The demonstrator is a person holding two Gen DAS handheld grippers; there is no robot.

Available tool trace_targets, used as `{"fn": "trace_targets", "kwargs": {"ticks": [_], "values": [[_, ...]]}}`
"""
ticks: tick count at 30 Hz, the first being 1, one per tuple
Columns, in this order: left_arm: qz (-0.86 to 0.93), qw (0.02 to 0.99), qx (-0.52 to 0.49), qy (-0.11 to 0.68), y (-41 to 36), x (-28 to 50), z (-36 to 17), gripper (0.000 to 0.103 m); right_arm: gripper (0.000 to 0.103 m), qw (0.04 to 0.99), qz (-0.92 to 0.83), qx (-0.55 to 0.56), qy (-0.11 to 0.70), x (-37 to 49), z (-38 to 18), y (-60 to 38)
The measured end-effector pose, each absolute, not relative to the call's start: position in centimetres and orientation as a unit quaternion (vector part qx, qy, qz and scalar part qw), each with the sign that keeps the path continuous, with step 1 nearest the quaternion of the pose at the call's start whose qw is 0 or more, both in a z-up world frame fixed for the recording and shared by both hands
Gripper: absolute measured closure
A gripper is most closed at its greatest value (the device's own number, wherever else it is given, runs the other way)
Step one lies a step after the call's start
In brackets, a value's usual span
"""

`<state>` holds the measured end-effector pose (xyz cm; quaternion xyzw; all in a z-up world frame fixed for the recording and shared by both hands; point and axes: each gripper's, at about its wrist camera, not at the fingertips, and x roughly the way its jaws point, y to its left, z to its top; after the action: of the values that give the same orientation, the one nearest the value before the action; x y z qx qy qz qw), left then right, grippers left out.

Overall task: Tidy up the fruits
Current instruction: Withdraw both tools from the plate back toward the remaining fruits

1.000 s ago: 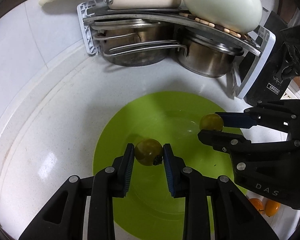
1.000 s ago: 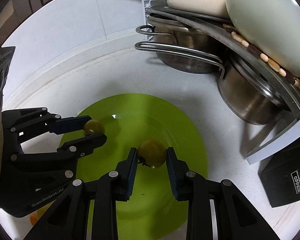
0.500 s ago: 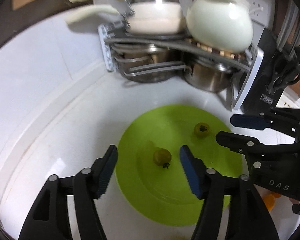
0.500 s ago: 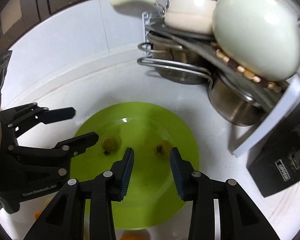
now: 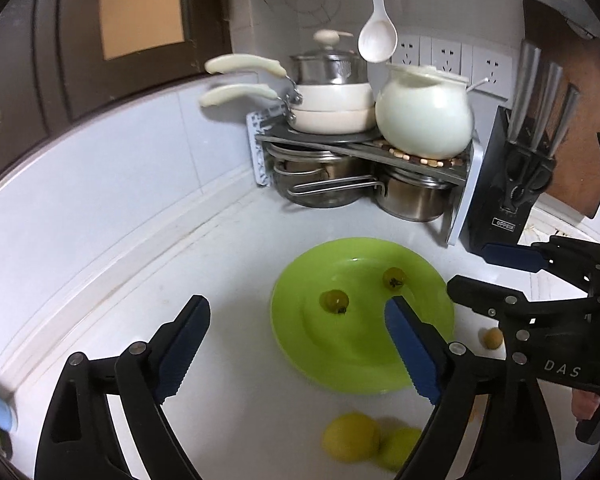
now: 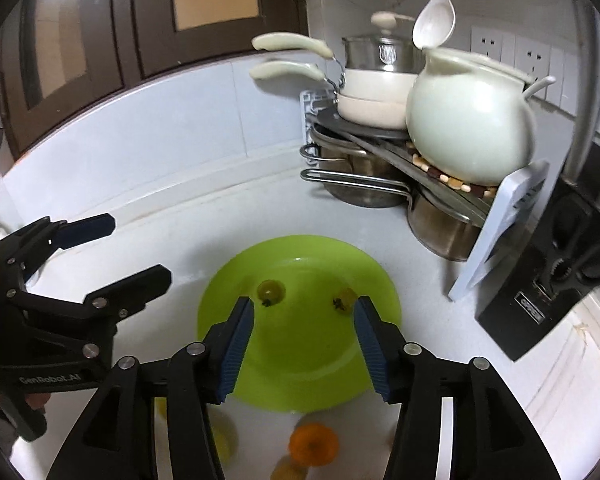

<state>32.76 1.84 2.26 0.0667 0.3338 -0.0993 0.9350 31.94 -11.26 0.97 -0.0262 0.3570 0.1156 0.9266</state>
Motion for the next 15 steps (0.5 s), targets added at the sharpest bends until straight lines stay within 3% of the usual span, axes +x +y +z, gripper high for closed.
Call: {"fn": "trace_targets", "kwargs": {"ticks": [15], "values": [[-0.059, 0.949, 0.057, 0.305, 3.7, 23.5, 2.8, 0.01, 0.048, 0.938, 0.102, -0.028, 0.329, 24.0, 1.6, -10.3]]}}
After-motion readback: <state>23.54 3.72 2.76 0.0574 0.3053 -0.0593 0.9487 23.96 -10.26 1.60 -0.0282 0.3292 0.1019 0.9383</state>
